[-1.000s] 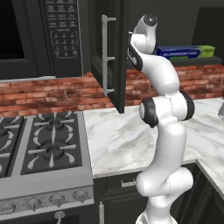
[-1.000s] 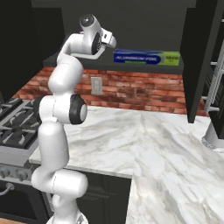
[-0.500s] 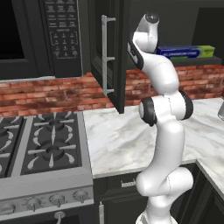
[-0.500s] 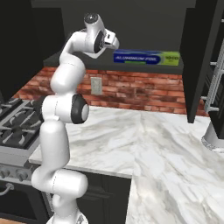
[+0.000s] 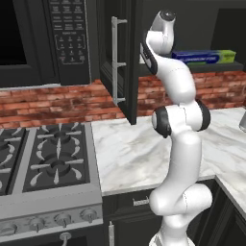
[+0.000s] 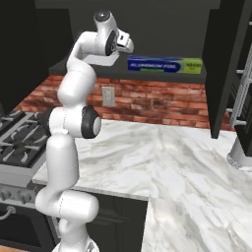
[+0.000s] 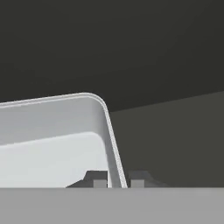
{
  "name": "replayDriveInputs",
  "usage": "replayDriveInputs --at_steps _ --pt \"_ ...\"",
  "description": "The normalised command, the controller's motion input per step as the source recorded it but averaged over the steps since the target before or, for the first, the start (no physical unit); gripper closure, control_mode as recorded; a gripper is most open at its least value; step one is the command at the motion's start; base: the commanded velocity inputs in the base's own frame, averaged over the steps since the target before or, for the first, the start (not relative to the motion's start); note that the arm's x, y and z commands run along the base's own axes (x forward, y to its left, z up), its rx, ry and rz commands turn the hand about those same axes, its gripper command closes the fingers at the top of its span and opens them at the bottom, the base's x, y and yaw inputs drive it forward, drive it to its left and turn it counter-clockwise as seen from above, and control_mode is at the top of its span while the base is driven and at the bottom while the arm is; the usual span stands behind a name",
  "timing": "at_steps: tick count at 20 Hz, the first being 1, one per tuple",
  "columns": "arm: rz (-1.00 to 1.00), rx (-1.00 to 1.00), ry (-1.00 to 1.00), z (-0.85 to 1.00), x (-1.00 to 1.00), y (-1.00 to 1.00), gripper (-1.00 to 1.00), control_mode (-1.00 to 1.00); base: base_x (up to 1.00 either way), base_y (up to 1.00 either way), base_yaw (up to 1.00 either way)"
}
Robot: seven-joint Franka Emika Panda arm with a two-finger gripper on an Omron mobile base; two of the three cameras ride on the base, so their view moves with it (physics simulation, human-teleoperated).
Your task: Retrieve the tupperware and aluminum foil from the cabinet and place them on the dining counter near the plate with lime and lemon to prepare for storing leftovers.
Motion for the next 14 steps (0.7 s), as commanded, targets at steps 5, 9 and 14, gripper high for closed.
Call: replayDriveInputs --at_steps 5,9,14 --pt "0.00 -0.04 -0.20 -0.02 -0.39 0.03 1.00 -1.00 0.00 0.00 0.00" --pt "0.00 -0.07 -0.42 -0.19 -0.65 0.00 1.00 -1.00 0.00 0.00 0.00" --pt "0.00 -0.07 -0.49 -0.13 -0.93 0.00 1.00 -1.00 0.00 0.00 0.00"
